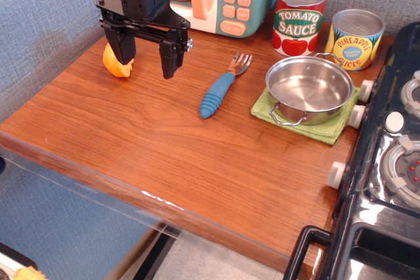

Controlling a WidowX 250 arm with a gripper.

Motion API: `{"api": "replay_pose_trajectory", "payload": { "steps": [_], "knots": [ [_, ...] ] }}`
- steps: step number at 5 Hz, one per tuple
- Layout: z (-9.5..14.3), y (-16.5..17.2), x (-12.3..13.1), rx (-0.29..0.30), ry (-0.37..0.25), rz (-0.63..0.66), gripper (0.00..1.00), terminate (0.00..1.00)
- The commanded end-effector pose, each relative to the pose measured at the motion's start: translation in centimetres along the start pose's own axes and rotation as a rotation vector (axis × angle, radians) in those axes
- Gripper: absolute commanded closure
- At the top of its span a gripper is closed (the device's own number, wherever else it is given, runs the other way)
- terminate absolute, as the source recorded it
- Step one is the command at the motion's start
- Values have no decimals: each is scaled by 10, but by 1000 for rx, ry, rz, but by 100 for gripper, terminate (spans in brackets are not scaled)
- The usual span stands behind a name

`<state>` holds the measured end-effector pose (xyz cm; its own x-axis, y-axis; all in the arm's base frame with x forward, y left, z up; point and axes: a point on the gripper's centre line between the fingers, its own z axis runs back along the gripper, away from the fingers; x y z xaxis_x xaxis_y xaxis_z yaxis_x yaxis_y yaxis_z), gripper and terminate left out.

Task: Place the pot on the bottom left corner of the table.

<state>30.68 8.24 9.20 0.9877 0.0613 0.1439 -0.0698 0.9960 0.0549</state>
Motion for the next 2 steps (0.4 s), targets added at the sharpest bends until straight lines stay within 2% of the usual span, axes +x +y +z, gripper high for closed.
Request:
{"api": "replay_pose_trajectory", "payload": {
  "steps": [1, 2],
  "knots": [
    [0, 0, 0, 0, 0, 0, 0, 0],
    [1, -19, 10, -39, -21, -44, 0, 0]
  ]
}}
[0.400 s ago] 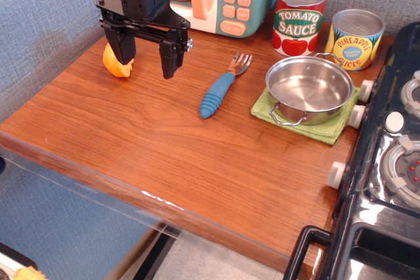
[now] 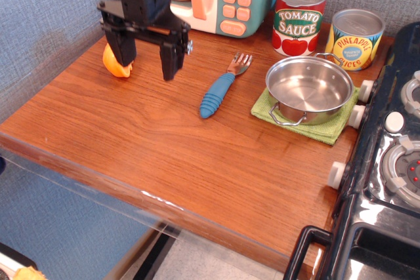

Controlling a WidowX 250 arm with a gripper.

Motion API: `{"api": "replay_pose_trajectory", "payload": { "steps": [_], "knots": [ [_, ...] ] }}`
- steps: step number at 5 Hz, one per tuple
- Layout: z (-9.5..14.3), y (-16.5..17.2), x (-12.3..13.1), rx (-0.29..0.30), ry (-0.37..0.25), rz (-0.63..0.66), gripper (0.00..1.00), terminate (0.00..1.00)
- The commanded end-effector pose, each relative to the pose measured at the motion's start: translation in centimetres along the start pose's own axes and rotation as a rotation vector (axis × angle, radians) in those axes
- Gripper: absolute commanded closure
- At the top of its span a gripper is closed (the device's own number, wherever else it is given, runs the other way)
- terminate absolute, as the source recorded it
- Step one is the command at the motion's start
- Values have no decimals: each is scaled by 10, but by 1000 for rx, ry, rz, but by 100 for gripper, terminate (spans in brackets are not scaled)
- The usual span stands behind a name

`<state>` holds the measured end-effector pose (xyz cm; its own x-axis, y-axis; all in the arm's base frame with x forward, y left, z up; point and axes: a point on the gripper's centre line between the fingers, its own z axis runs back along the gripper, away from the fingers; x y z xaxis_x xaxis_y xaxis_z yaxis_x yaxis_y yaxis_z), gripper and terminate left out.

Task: Place the pot on the bottom left corner of the table.

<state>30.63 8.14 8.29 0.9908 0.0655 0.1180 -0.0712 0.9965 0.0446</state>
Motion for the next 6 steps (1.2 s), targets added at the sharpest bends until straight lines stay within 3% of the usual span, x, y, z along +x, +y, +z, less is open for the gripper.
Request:
{"api": "replay_pose_trajectory", "payload": {
  "steps": [1, 2, 3, 4, 5, 6],
  "knots": [
    [13, -44, 21, -52, -68, -133, 0, 0],
    [14, -71, 37, -61, -96, -188, 0, 0],
    [11, -92, 65, -44, -102, -145, 0, 0],
    [-2, -105, 94, -15, -77, -90, 0, 0],
    [-20, -100, 105, 13, -41, -43, 0, 0],
    [-39, -96, 103, 4, 16, -23, 0, 0]
  ]
}}
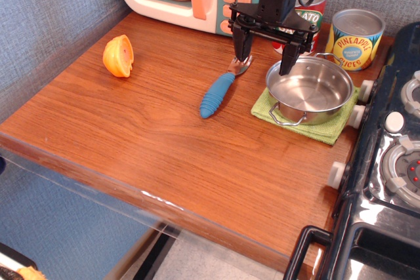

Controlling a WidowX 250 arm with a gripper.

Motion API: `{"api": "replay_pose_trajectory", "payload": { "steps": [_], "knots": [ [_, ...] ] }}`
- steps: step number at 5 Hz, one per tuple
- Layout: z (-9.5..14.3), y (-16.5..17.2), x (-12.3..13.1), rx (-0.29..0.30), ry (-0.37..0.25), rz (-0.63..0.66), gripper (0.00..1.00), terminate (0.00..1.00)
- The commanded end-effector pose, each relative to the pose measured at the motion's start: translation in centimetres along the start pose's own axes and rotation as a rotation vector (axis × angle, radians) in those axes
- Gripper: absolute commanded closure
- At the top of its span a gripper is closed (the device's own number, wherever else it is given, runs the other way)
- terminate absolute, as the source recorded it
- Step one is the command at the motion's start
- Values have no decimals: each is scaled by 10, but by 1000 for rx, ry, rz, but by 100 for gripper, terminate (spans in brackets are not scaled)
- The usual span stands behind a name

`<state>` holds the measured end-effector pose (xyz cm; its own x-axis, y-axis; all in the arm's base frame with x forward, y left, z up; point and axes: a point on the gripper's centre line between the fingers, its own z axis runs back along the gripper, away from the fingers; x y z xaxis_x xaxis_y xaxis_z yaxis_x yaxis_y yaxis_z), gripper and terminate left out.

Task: Place the pot on the bottom left corner of the table.

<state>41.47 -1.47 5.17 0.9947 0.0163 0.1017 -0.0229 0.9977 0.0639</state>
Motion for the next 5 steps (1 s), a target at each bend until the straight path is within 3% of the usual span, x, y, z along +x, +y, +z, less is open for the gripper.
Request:
{"api": "replay_pose_trajectory", "payload": {
  "steps": [1, 2, 3, 5],
  "knots": [
    [-11, 9, -1, -33, 44, 38, 0, 0],
    [-22, 9, -14, -76, 77, 61, 0, 0],
    [-20, 8, -17, -76, 75, 61, 100, 0],
    [-17, 6, -22, -74, 69, 51, 100, 0]
  ]
}}
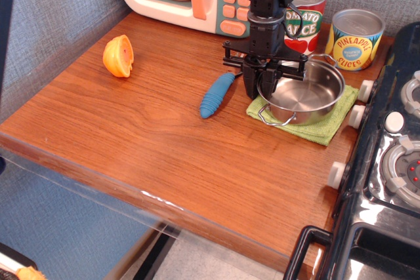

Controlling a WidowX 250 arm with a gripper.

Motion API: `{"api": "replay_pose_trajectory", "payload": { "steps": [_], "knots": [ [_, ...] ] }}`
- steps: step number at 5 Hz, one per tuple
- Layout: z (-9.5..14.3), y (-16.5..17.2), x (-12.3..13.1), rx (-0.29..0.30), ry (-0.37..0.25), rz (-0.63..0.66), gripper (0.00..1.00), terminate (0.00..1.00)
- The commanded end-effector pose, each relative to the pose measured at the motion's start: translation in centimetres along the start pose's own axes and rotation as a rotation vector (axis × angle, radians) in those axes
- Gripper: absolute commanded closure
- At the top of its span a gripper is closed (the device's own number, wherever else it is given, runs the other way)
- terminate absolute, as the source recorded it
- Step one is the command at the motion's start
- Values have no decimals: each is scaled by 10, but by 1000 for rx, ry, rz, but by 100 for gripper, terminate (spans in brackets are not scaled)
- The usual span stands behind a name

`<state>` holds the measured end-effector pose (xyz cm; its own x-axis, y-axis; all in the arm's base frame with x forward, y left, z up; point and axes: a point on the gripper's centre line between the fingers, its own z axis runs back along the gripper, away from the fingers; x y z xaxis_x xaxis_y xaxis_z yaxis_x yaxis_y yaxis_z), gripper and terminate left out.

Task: Place the pot on the bottom left corner of the table.

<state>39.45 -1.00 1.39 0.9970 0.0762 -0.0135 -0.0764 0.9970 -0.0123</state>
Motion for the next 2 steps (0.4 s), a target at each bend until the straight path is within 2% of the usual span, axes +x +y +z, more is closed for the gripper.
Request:
{"api": "replay_pose_trajectory", "payload": {
  "steps": [1, 2],
  "knots": [
    [23, -2, -1, -5, -55, -15, 100, 0],
    [25, -4, -3, -7, -64, -8, 100, 0]
  ]
}}
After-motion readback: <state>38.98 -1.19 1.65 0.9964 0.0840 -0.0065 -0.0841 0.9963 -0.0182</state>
